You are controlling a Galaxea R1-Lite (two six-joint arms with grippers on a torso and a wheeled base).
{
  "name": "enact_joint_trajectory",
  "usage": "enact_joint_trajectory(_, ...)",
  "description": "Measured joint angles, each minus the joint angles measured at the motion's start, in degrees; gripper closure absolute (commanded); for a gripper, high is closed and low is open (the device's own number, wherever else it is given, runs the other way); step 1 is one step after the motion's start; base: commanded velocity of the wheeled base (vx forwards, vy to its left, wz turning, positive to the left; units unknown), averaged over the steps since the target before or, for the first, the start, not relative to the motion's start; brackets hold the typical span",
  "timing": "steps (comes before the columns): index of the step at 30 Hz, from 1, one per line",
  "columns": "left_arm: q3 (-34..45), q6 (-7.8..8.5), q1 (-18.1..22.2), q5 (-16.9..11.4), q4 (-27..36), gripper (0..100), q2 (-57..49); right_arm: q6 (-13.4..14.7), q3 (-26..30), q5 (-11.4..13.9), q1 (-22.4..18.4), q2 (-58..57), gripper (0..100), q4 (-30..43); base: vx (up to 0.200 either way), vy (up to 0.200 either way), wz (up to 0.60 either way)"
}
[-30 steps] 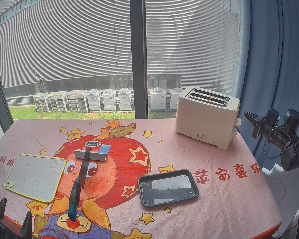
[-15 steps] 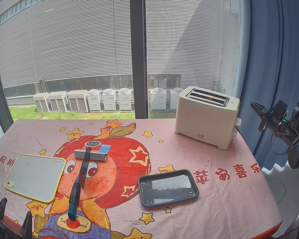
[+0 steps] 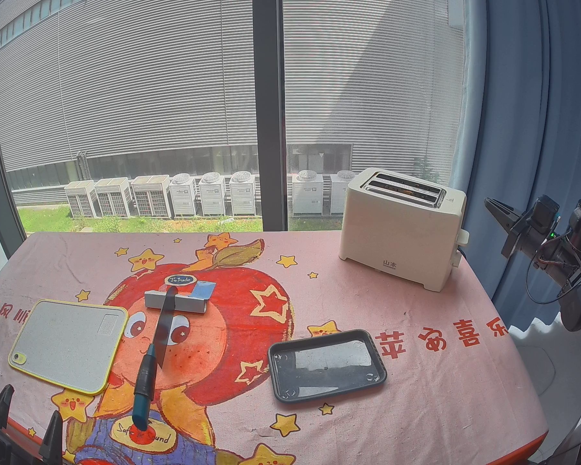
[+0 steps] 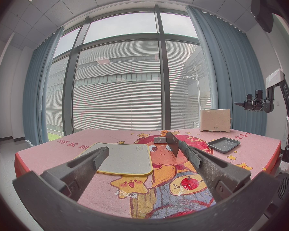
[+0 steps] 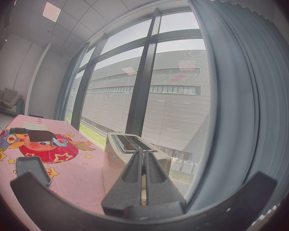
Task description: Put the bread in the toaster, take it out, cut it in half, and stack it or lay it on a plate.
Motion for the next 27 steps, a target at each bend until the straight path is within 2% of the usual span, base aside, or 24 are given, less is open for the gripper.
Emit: enact_joint_trajectory(27, 0.0, -0.02, 0.0, 0.0, 0.0, 0, 0.0, -0.1, 1.2, 0.0, 0.3, -0.5, 100, -0.1, 0.0, 0.0, 0.0)
